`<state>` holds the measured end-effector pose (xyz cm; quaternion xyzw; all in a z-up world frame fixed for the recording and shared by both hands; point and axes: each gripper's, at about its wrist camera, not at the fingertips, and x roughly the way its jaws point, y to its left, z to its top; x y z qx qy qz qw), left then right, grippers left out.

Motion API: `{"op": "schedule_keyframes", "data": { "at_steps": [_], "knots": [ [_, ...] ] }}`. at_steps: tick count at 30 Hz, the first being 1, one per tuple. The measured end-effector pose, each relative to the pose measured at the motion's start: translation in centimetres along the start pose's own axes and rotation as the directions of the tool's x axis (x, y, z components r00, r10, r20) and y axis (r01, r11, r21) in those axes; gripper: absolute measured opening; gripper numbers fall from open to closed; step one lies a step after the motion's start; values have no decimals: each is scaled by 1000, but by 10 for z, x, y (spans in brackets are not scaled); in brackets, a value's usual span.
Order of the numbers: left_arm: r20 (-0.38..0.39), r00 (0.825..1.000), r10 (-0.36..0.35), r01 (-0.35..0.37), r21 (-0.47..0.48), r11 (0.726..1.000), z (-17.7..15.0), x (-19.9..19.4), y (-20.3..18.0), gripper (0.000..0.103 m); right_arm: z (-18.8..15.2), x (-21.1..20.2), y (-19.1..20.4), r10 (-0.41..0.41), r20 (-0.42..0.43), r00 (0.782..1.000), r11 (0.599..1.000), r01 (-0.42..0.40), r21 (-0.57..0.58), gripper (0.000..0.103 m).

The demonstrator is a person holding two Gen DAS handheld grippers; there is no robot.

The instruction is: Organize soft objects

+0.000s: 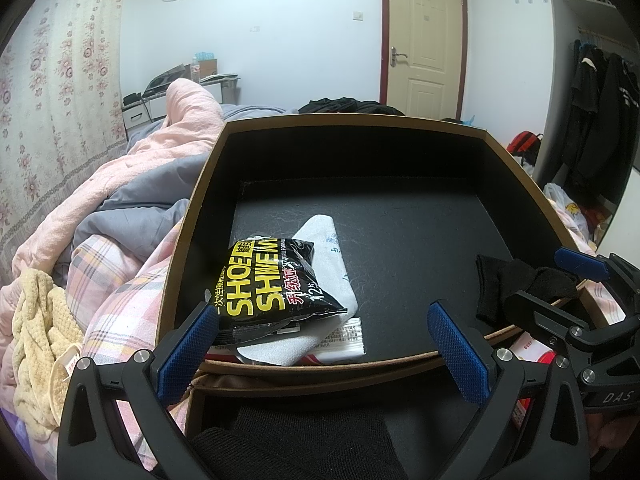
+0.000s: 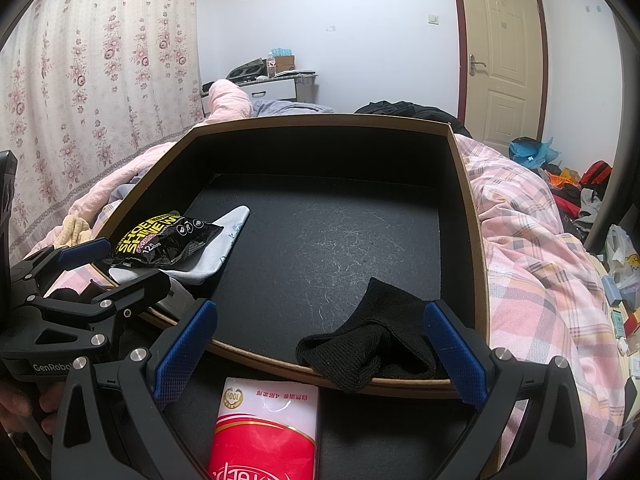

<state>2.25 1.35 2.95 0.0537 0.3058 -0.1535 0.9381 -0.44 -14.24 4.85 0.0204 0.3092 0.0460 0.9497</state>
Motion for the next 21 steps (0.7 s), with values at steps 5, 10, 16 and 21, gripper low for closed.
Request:
{"op": "schedule_keyframes", "data": {
  "at_steps": [5,10,16,21],
  "knots": [
    [-5,1000,-1,1,5,1000,1,0,0,103,1,2,-1,3,-3,1000,1000,-3,-5,102],
    [-55,998,-9,9,8,1000,8,-2,0,103,1,2,-4,14,-4,1000,1000,-14,1,102],
    [-93,992,-79,70,-94,993,34,-16,19,103,1,2,-4,17,-7,1000,1000,-17,2,102],
    [-256,939,-232,172,-235,957,66,3,34,103,1,2,-3,18,-9,1000,1000,-18,1,102]
  ]
}}
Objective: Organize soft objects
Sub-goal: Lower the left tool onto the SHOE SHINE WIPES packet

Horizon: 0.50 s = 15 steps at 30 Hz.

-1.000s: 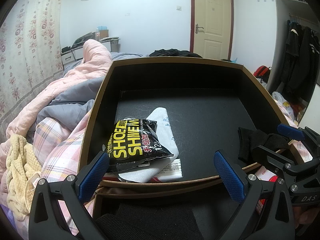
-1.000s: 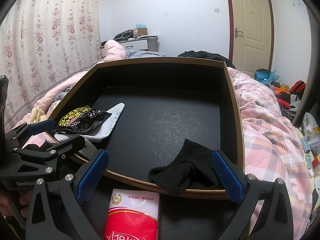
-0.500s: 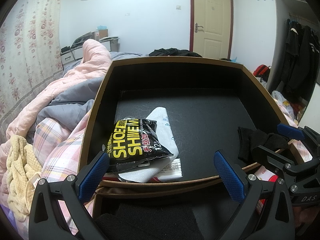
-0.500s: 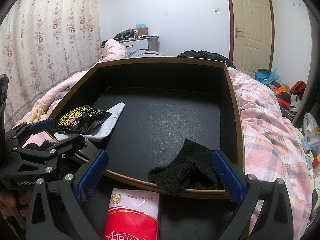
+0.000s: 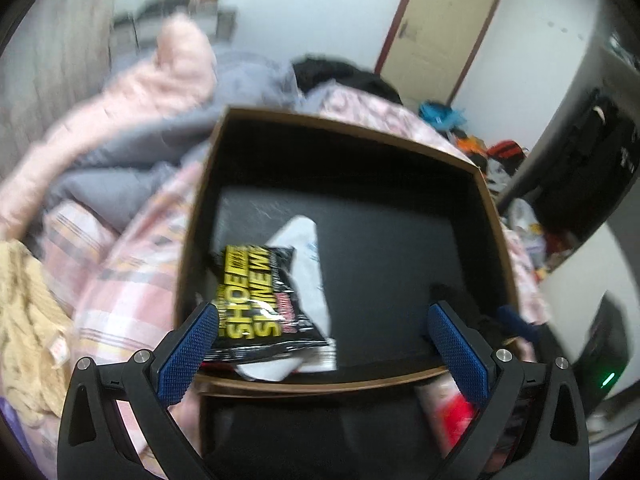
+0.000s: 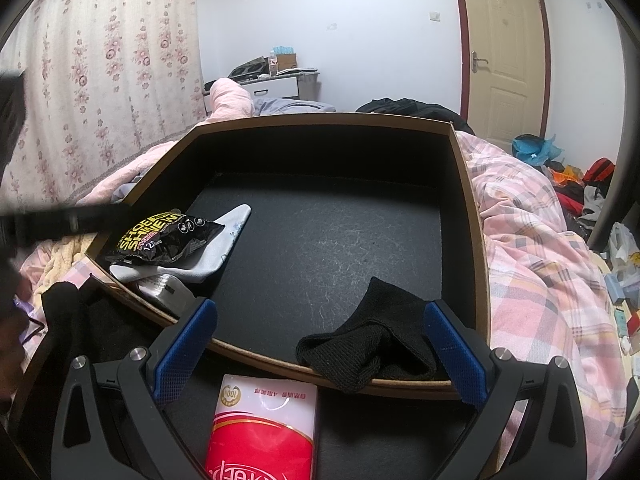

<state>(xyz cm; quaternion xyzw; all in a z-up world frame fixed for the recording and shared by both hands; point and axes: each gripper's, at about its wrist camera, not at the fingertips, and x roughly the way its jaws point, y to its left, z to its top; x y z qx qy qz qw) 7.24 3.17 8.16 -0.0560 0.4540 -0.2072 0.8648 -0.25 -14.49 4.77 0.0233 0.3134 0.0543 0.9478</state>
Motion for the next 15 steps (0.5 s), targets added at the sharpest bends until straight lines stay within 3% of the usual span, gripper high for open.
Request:
{"op": "schedule_keyframes", "data": {
  "at_steps": [2,6,10,15],
  "knots": [
    [-79,997,-15,15,-1,1000,13,10,-3,103,0,0,0,0,0,1000,1000,0,0,102],
    [-171,982,85,-78,48,996,22,29,-5,102,0,0,0,1,1,1000,1000,-1,0,102],
    [-185,960,209,-184,141,973,16,39,-11,99,0,0,0,0,0,1000,1000,0,0,102],
    [-197,952,234,-194,199,960,5,50,-12,97,0,1,0,0,0,1000,1000,0,0,102]
  ]
}}
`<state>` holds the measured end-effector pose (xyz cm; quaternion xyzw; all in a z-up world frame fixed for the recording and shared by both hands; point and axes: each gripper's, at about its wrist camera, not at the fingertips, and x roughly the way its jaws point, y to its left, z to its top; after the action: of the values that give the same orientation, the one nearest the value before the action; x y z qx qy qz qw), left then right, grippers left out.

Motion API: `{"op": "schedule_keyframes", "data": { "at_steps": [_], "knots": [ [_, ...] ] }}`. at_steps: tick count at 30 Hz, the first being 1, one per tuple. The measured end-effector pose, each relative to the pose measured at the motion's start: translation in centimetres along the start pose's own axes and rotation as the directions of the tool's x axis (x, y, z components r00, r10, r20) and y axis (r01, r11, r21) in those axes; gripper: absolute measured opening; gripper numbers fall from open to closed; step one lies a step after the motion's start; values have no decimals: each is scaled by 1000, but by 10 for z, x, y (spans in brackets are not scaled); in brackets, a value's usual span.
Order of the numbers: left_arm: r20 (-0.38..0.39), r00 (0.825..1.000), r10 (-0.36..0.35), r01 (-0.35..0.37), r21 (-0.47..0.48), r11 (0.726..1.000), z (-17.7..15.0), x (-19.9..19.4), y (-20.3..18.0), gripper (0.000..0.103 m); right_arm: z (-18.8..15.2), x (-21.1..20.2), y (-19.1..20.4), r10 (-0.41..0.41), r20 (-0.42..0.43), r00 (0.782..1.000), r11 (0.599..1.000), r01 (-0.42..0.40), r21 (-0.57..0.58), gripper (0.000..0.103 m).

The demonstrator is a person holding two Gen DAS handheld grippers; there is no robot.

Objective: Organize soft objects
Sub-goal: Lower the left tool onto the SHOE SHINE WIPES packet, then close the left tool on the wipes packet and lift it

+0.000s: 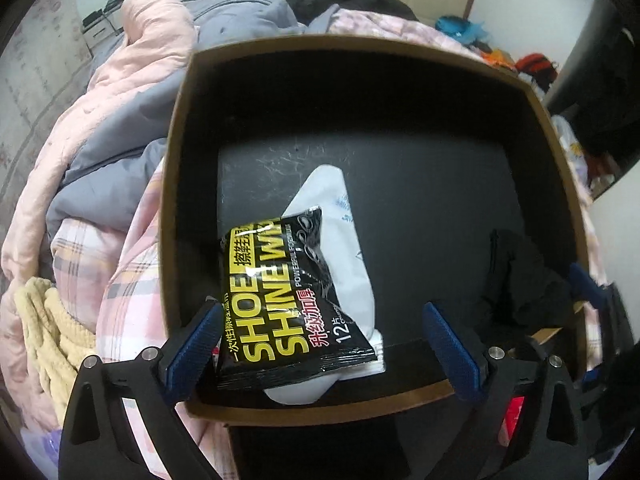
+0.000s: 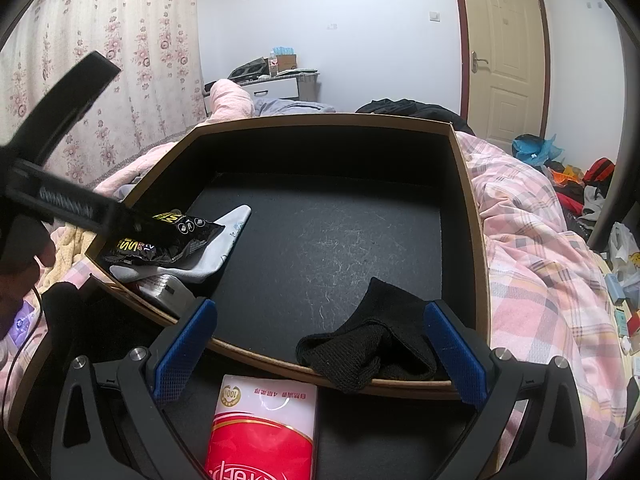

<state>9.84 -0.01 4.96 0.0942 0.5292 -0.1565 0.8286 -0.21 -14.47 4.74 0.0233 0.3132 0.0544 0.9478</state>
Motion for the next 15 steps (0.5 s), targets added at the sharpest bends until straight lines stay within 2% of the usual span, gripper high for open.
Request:
{"op": "schedule_keyframes", "data": {
  "at_steps": [3,7,9,10,15],
  "knots": [
    [-6,999,47,-47,21,999,-2,6,-3,89,0,0,0,0,0,1000,1000,0,0,102],
    [9,994,108,-108,24,994,-6,10,-4,68,1,0,1,0,0,1000,1000,0,-1,102],
    [21,995,99,-99,18,995,-8,8,-3,63,1,0,1,0,0,1000,1000,0,0,102],
    [26,995,98,-98,16,995,-9,8,-2,55,1,0,1,0,1,1000,1000,0,0,102],
    [53,996,75,-76,-1,997,-11,2,1,47,1,0,1,0,2,1000,1000,0,1,102]
  ]
}}
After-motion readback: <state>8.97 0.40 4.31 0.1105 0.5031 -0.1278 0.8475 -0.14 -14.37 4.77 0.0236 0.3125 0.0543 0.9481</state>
